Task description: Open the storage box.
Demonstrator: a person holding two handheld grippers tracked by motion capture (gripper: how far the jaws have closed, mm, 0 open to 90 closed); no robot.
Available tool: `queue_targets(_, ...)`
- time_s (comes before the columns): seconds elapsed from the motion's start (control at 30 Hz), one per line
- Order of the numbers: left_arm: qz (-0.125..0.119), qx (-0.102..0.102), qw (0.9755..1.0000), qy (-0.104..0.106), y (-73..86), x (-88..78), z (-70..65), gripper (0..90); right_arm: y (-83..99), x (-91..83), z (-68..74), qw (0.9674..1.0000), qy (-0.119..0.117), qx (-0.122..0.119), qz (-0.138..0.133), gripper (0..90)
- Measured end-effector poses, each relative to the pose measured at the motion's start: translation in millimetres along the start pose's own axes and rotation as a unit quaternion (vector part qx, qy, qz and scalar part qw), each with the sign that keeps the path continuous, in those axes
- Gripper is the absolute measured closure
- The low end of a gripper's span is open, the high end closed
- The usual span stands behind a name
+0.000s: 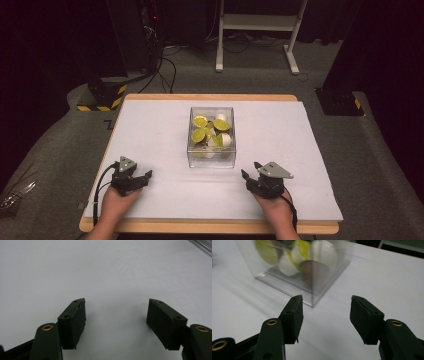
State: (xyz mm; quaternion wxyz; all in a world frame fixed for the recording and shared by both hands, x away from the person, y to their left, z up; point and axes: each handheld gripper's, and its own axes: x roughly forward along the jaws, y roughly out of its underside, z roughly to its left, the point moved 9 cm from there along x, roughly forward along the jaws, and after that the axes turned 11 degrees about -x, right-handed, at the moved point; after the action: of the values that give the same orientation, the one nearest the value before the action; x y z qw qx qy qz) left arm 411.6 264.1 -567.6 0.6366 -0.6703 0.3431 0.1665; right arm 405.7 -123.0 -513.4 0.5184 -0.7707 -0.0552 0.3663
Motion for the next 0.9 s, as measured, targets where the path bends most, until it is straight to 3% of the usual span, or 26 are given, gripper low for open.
queue_targets(0.13, 0.0, 0.0, 1.0, 0.0, 0.0, 0.0, -0.1, 31.5, -16.9, 2.7, 22.5, 0.9993, -0.02, -0.032, -0.007, 44.2)
queue_targets(0.2, 0.0, 0.0, 1.0, 0.0, 0.0, 0.0, -0.1, 31.3, -27.1, 5.8, 34.3, 0.9987, -0.04, -0.024, -0.02, 44.1)
queue_targets(0.37, 0.0, 0.001, 1.0, 0.0, 0.0, 0.0, -0.2, 31.2, -37.6, 18.5, 50.2, 0.9979, -0.055, -0.02, -0.026, 44.9)
queue_targets(0.63, 0.0, 0.0, 1.0, -0.001, 0.0, 0.0, 0.0, 30.4, -46.9, 37.5, 50.3, 0.9988, -0.038, -0.016, -0.027, 50.2)
queue_targets(0.9, 0.0, 0.0, 1.0, -0.002, 0.0, 0.1, 0.0, 30.4, -53.3, 50.9, 45.7, 0.9985, -0.042, -0.008, -0.034, 54.3)
